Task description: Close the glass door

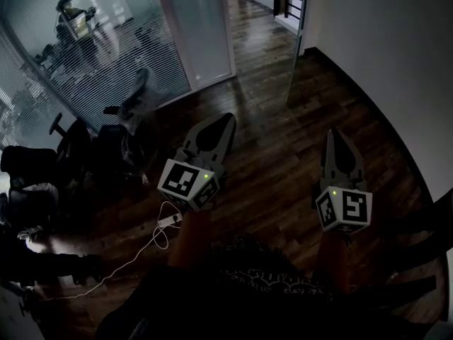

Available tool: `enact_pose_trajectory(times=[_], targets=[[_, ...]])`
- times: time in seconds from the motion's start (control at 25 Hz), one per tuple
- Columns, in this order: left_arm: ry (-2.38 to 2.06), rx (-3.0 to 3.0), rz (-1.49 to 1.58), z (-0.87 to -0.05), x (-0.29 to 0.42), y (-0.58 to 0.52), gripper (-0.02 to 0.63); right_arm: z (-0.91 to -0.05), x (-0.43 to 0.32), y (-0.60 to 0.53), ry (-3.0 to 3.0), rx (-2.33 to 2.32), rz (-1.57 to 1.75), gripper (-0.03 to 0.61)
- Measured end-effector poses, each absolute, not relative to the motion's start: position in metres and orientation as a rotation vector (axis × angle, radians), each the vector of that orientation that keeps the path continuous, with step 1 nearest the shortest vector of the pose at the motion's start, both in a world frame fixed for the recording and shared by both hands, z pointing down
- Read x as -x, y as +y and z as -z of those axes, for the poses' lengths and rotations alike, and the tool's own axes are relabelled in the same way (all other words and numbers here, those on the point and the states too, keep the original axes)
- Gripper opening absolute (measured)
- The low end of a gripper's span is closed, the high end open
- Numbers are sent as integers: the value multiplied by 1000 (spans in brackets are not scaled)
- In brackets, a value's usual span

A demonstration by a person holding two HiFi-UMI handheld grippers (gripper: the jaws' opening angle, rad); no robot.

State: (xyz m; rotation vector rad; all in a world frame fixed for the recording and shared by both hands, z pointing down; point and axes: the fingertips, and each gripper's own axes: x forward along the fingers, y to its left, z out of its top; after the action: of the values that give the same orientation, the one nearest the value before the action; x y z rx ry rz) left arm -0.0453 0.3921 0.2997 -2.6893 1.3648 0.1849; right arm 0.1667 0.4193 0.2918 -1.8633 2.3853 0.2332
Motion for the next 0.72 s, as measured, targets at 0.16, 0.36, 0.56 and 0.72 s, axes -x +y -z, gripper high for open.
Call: enact_pose_trajectory(times=[0.16, 0.36, 0.56, 0.72], targets=[[1362, 2676, -199, -301, 36, 396, 2, -297, -175, 419, 2401, 1865, -228, 3], [1389, 2690, -152, -308, 32, 390, 2, -307, -178, 409, 2412, 1849, -197, 3], [1415, 2680, -183, -312, 44, 361, 2, -315, -172, 384, 2430, 1845, -189, 3], [1405, 2682, -180, -319, 50, 321, 2, -320, -169, 350, 2430, 1875, -193, 3]])
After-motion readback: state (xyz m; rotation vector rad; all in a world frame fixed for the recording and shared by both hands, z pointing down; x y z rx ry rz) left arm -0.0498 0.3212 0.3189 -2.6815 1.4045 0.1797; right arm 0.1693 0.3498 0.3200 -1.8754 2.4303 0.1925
